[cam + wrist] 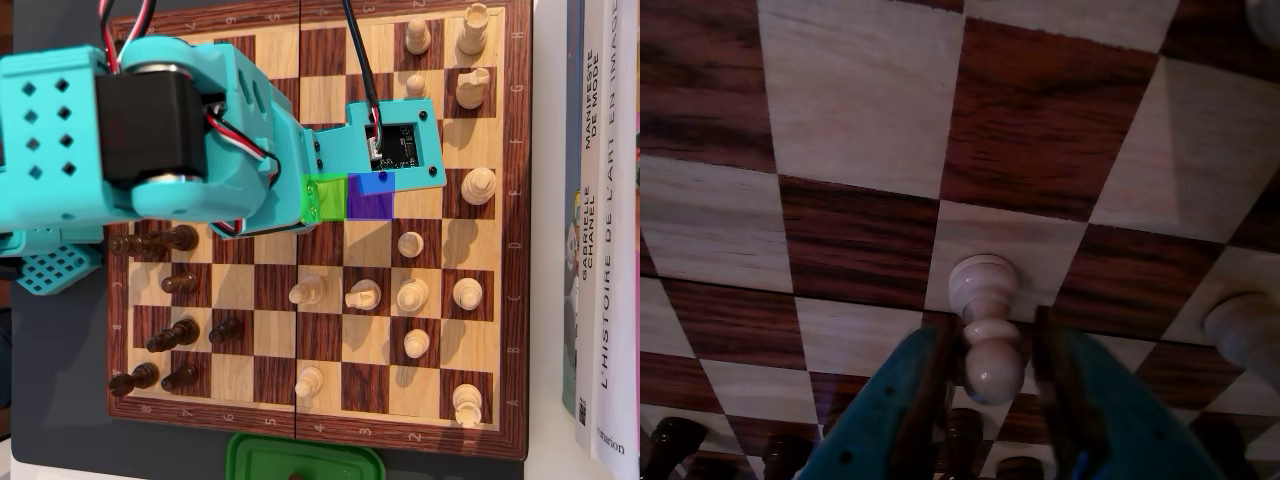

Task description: Play chess

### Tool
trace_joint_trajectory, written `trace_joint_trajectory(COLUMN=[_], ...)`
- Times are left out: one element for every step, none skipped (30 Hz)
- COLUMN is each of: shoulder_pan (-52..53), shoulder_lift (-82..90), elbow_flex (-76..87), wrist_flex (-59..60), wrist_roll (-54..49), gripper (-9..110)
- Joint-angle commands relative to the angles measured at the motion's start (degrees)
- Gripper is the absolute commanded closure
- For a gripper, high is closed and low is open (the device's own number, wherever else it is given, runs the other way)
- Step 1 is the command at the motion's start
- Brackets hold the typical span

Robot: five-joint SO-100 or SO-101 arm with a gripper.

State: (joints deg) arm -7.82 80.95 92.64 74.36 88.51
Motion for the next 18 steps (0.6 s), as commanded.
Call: trace_joint_trajectory(shoulder_pan=[-0.35,-0.35,-0.35,-0.35,-0.35,-0.35,-0.35,-0.44,-0.44,-0.44,-0.44,-0.44,-0.44,-0.53,-0.97,-1.14,-1.32,-1.41], shoulder_lift=[0.62,0.70,0.79,0.88,0.88,0.88,0.97,0.97,0.97,0.97,0.97,1.05,1.05,1.05,1.14,1.14,1.49,2.29], elbow_flex=[-0.97,-0.97,-0.97,-0.97,-0.97,-0.97,-0.97,-0.97,-0.97,-0.97,-0.97,-0.97,-0.97,-0.97,-0.97,-0.97,-0.97,-0.62], wrist_flex=[0.09,0.09,0.00,-0.18,-0.26,-0.26,-0.26,-0.26,-0.26,-0.26,-0.09,0.09,0.18,0.26,0.26,0.26,0.26,0.26], wrist_roll=[0.35,0.35,0.09,-0.09,-0.09,-0.18,-0.18,-0.18,-0.18,-0.18,-0.18,-0.18,-0.18,-0.18,-0.18,-0.18,-0.18,-0.09], gripper=[85,83,82,82,82,82,82,82,82,82,82,82,82,82,82,82,82,82])
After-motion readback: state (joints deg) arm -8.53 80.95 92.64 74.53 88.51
